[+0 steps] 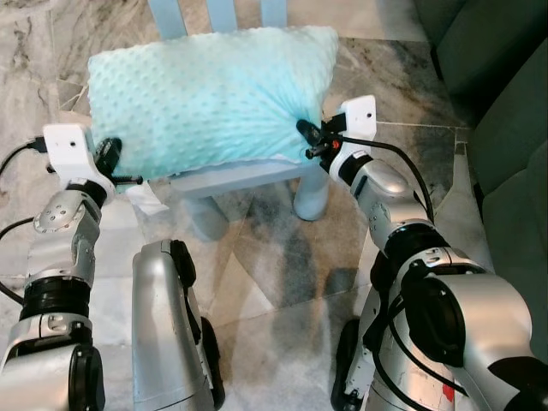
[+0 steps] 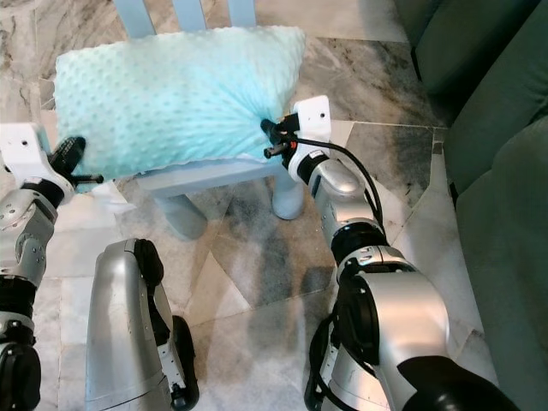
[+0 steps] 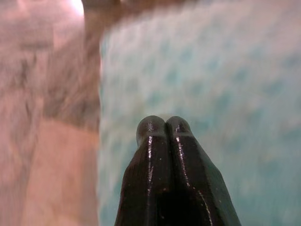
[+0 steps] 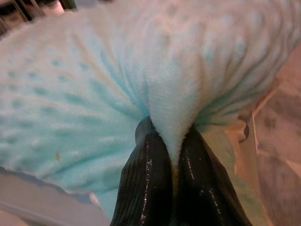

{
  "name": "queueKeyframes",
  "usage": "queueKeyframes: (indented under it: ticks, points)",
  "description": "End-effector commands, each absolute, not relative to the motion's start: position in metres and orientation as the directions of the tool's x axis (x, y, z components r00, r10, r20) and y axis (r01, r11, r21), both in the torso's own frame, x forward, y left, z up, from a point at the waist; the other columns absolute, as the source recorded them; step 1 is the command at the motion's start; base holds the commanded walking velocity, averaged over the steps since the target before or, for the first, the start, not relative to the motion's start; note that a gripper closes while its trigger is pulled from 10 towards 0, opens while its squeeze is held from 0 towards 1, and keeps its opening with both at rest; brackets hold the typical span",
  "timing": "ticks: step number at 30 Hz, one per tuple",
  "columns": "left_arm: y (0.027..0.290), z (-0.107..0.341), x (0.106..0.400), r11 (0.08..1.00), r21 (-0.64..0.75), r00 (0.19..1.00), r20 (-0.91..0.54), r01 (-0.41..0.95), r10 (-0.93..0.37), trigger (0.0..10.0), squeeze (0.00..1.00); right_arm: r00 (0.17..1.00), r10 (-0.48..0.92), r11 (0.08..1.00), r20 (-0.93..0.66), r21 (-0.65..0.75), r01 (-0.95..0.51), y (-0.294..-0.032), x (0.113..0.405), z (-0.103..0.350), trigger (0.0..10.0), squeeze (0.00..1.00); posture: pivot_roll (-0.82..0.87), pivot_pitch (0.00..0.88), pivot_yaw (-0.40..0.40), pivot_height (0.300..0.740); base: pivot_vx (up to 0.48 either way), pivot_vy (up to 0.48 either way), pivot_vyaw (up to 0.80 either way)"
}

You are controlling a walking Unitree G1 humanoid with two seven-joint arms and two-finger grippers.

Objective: Move the pillow to the sofa

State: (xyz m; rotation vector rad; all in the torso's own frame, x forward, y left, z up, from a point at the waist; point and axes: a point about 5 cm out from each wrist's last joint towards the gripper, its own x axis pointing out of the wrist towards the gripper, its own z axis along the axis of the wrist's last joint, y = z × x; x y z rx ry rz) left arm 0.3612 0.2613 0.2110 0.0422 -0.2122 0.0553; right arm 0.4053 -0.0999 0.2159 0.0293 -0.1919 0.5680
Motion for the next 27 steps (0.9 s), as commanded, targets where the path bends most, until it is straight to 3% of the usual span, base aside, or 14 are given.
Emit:
queueKeyframes:
  ticks: [1, 7, 11, 12, 13, 14, 20, 22, 27]
  points:
    - [0.263, 0.205, 0.356, 0.995, 0.059, 0.974, 0.214, -0.085, 0.071, 0.0, 0.0, 0.816, 0.542, 0.836, 0.198, -0.026, -0.549, -0.1, 0.402, 0.21, 0.0, 0.0, 0.1, 0.378, 0.026, 0.388, 0.0, 0.0, 0.0]
    - [0.245, 0.199, 0.348, 0.995, 0.089, 0.965, 0.261, -0.053, 0.028, 0.0, 0.0, 0.77, 0.575, 0.812, 0.277, -0.075, -0.579, -0.1, 0.387, 0.204, 0.0, 0.0, 0.03, 0.321, 0.032, 0.388, 0.0, 0.0, 0.0]
    - [0.245, 0.188, 0.346, 0.991, 0.107, 0.976, 0.208, -0.085, 0.061, 0.0, 0.0, 0.772, 0.565, 0.82, 0.293, -0.088, -0.566, -0.107, 0.38, 0.201, 0.0, 0.0, 0.01, 0.308, 0.037, 0.388, 0.0, 0.0, 0.0]
    - [0.248, 0.184, 0.346, 0.988, 0.115, 0.979, 0.189, -0.103, 0.08, 5.5, 0.0, 0.777, 0.556, 0.825, 0.294, -0.089, -0.557, -0.111, 0.378, 0.199, 0.0, 0.0, 0.01, 0.305, 0.04, 0.388, 0.0, 0.0, 0.0]
    - [0.249, 0.182, 0.346, 0.986, 0.119, 0.979, 0.18, -0.116, 0.093, 5.5, 0.0, 0.781, 0.552, 0.829, 0.294, -0.09, -0.552, -0.113, 0.376, 0.198, 0.0, 0.0, 0.01, 0.305, 0.04, 0.388, 0.0, 0.0, 0.0]
    - [0.252, 0.18, 0.345, 0.987, 0.097, 0.978, 0.175, -0.128, 0.109, 10.0, 1.0, 0.788, 0.544, 0.835, 0.29, -0.091, -0.543, -0.116, 0.375, 0.196, 0.0, 0.0, -0.01, 0.306, 0.045, 0.388, 0.0, 0.0, 0.0]
    - [0.258, 0.19, 0.35, 0.989, 0.014, 0.971, 0.191, -0.149, 0.144, 10.0, 1.0, 0.82, 0.498, 0.864, 0.28, -0.079, -0.498, -0.129, 0.37, 0.192, 0.0, 0.0, 0.0, 0.298, 0.044, 0.388, 0.0, 0.0, 0.0]
    - [0.267, 0.198, 0.357, 0.984, -0.125, 0.976, 0.162, -0.126, 0.145, 10.0, 1.0, 0.828, 0.484, 0.872, 0.284, -0.081, -0.483, -0.131, 0.37, 0.195, 0.0, 0.0, 0.01, 0.298, 0.046, 0.388, 0.0, 0.0, 0.0]
    - [0.275, 0.197, 0.363, 0.963, -0.259, 0.989, 0.106, -0.068, 0.099, 10.0, 1.0, 0.826, 0.484, 0.872, 0.29, -0.084, -0.482, -0.128, 0.371, 0.201, 0.0, 0.0, 0.01, 0.299, 0.044, 0.388, 0.0, 0.0, 0.0]
